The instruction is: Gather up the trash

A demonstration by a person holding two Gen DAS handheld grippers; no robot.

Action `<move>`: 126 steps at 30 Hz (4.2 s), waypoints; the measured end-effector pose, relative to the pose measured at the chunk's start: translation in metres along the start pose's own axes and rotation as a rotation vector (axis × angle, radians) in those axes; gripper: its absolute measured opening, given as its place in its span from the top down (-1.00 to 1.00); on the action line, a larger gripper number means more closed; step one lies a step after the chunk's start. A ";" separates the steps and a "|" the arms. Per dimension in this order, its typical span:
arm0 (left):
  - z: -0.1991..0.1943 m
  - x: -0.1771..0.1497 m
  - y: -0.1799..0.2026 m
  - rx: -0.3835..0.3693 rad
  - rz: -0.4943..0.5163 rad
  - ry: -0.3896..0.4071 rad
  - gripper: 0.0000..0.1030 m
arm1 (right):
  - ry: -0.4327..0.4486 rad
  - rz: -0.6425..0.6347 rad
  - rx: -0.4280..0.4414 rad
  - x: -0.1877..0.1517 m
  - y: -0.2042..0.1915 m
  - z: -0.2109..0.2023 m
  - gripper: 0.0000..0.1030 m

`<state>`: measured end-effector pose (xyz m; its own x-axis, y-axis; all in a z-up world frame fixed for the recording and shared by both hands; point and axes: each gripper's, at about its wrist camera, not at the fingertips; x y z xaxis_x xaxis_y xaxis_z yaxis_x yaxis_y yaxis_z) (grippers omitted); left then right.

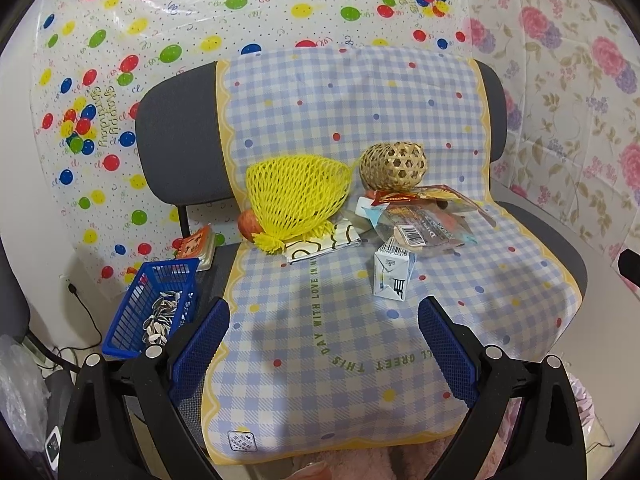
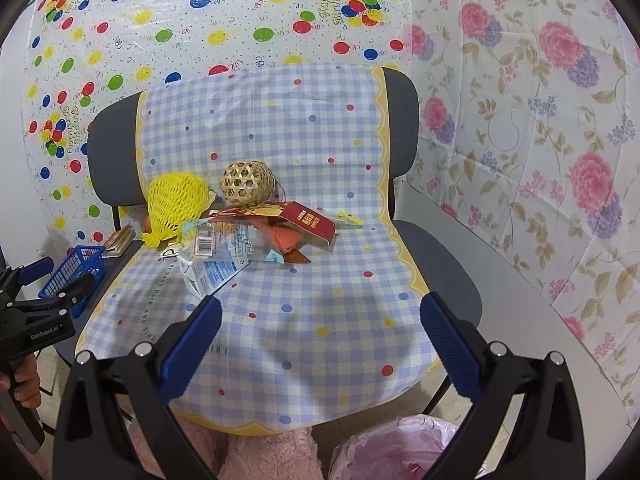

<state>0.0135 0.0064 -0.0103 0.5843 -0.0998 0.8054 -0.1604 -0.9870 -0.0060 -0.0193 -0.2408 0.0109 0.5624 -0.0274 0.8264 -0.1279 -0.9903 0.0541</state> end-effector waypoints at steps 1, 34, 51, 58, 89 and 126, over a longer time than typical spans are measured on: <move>0.001 0.000 0.000 0.001 0.000 -0.002 -0.83 | -0.002 0.000 0.000 0.000 0.000 0.001 -0.89; 0.005 -0.003 -0.004 0.006 -0.004 -0.012 -0.83 | 0.001 -0.004 0.006 0.001 -0.001 0.003 -0.89; 0.003 -0.002 -0.003 0.004 -0.005 -0.010 -0.83 | 0.001 -0.005 0.005 0.002 -0.002 0.003 -0.89; 0.004 -0.003 -0.004 0.004 -0.004 -0.012 -0.83 | -0.002 -0.006 0.008 0.002 -0.001 0.004 -0.89; 0.104 0.001 -0.036 0.014 -0.047 -0.132 -0.82 | -0.004 -0.308 0.152 0.007 -0.096 0.140 -0.81; 0.127 0.001 0.014 -0.209 0.041 -0.068 -0.23 | 0.026 0.097 0.247 0.003 0.014 0.085 0.92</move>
<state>0.1130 -0.0233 -0.0850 0.6250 -0.1549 0.7651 -0.3424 -0.9352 0.0903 0.0502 -0.2660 -0.0338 0.5358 -0.1237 0.8353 0.0248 -0.9865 -0.1620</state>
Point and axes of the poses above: each gripper's, at about its wrist camera, not at the fingertips, and z roughly the way its jaws point, y to its right, x to its top, and after that the axes turned 9 degrees about -x, right-handed
